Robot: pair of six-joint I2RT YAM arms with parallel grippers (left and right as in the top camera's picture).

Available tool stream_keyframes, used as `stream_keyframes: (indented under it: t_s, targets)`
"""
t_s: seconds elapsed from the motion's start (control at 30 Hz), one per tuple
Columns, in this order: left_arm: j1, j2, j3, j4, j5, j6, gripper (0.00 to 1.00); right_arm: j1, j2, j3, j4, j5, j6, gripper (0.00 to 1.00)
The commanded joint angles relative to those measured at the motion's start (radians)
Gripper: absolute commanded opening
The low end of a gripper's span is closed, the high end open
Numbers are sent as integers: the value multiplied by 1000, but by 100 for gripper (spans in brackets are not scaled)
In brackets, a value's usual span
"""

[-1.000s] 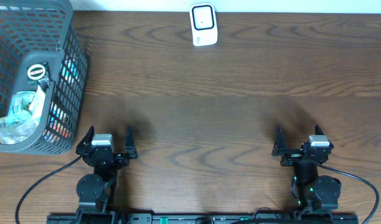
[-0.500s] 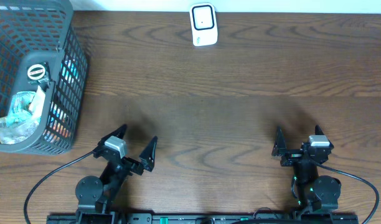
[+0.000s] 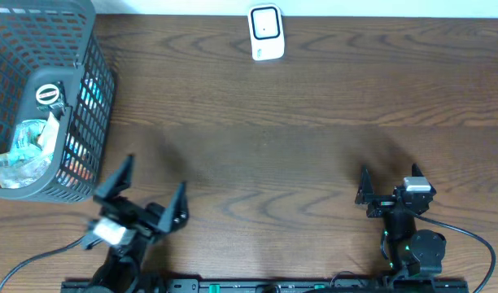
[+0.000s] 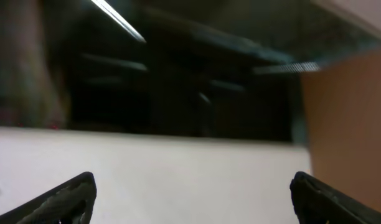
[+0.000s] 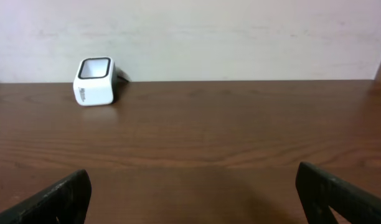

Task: Scan the item barcode
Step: 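Reach the left gripper into the basket and grasp the yellow snack bag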

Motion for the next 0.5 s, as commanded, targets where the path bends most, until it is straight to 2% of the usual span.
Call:
stream_keyframes:
  t_s: [0.0,0.13,0.2,0.3,0.4,0.47]
  targets:
    - [-2,47,161,19,-164,-8,98,5,-5,-2,-4,1,-10,99]
    - [-2,192,328,1,-161,9,98,5,-5,-2,-4,1,-10,99]
    - [-2,289,446,-108,-161,10,98,5,-5,-2,-4,1,-10,99]
    - [-2,466,714,-486,-148,17,98,5,-5,-2,-4,2,-10,99]
    - [-2,673,1013,-811,-4,184,97,5,-5,-2,-4,1,-10,99]
    - [-2,780,1165,-934,105,286,98,5,-5,-2,-4,1,-10,99]
